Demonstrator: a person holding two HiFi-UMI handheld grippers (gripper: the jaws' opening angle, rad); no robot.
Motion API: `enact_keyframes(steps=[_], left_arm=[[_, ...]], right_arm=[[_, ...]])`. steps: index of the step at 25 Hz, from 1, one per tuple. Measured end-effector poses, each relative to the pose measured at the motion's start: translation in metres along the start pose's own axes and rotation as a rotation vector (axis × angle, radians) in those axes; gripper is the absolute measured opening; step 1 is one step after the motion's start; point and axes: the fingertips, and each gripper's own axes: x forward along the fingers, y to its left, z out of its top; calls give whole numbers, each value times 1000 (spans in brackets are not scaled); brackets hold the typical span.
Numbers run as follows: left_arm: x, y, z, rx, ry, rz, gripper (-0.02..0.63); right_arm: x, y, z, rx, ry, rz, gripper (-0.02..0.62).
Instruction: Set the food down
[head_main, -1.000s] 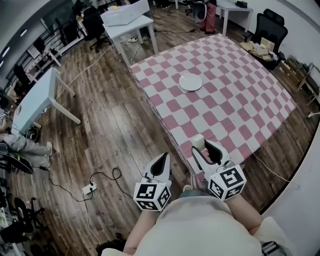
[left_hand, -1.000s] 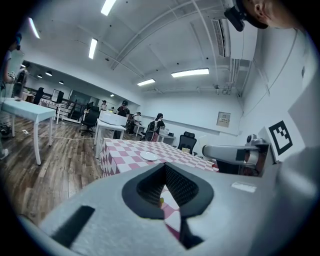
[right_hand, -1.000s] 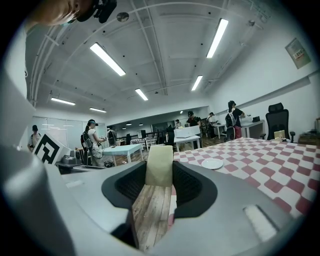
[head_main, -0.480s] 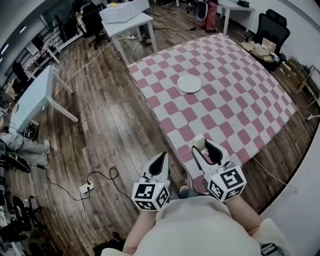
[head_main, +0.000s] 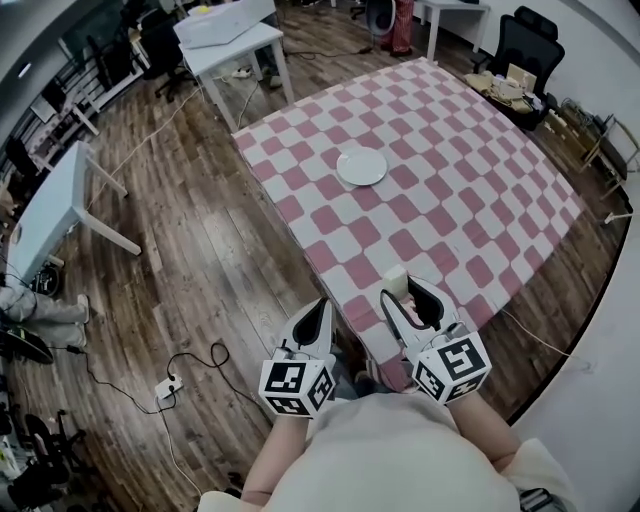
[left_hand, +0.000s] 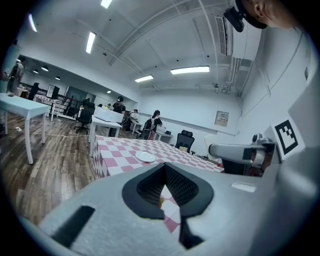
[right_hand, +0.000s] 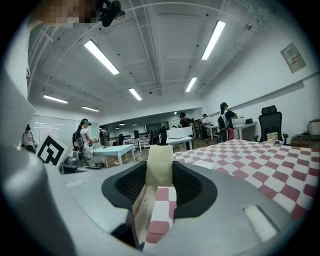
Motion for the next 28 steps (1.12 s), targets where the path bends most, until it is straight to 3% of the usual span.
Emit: enact_keyframes(steps=[15, 28], left_arm=[[101, 21, 40, 88, 83, -207, 6], [168, 70, 59, 71, 144, -251, 6]], right_arm=[[44, -55, 13, 63, -15, -224, 170], [108, -80, 30, 69, 2, -283, 170]])
